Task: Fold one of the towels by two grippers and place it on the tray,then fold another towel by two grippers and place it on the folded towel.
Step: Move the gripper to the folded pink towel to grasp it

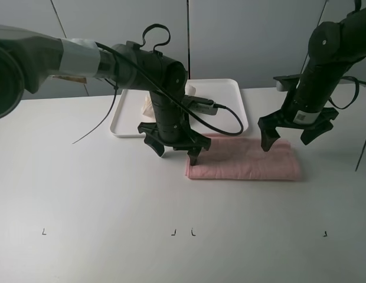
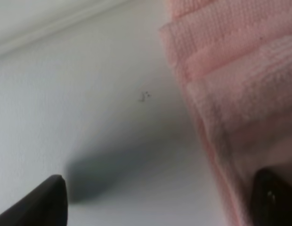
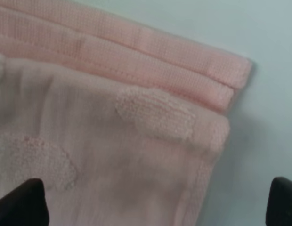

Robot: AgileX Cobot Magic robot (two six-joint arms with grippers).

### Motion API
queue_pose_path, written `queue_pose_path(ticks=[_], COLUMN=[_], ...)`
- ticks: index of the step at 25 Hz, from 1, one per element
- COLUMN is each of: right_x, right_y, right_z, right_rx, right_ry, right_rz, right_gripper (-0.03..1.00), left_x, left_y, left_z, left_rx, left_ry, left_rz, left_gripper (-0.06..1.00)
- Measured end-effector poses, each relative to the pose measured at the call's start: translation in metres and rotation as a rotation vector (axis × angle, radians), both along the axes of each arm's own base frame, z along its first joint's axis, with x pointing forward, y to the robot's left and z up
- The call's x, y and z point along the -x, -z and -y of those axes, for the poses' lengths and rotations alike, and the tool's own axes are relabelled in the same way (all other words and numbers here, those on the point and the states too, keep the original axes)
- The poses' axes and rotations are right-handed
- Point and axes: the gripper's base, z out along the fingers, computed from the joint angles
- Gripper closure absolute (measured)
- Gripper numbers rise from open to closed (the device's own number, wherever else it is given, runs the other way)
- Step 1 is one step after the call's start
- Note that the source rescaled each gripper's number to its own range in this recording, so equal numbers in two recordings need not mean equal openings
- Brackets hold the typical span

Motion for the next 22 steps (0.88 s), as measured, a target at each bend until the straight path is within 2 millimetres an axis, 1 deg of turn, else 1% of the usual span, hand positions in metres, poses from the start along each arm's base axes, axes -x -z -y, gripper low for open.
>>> queue_pose_path(ticks=[3,8,10,20,22], right_x=[-0.002,-0.003,-0.003,-0.003,-0.004], right_y=[0.005,0.006,0.006,0.006,0.006], right_z=[0.007,0.03,0.034,0.032,0.028], right_rx=[0.006,-0.013,-0.025,-0.061,-0.061], right_ry=[0.0,0.081,0.103,0.114,0.103], right_rz=[-0.024,-0.047,-0.053,-0.057,-0.048], right_gripper=[-0.03,-0.03,-0.03,-0.03,-0.03], left_x=[0.0,0.0,0.0,0.0,0.0], left_y=[0.0,0.0,0.0,0.0,0.0], left_z=[-0.001,-0.001,-0.001,-0.001,-0.001], left_rx=[-0.007,-0.011,-0.012,-0.012,-0.012], left_ry=[0.002,0.003,0.004,0.004,0.004], left_rz=[-0.002,-0.004,-0.003,-0.003,-0.003], left_gripper=[-0.05,-0.05,-0.05,-0.05,-0.05])
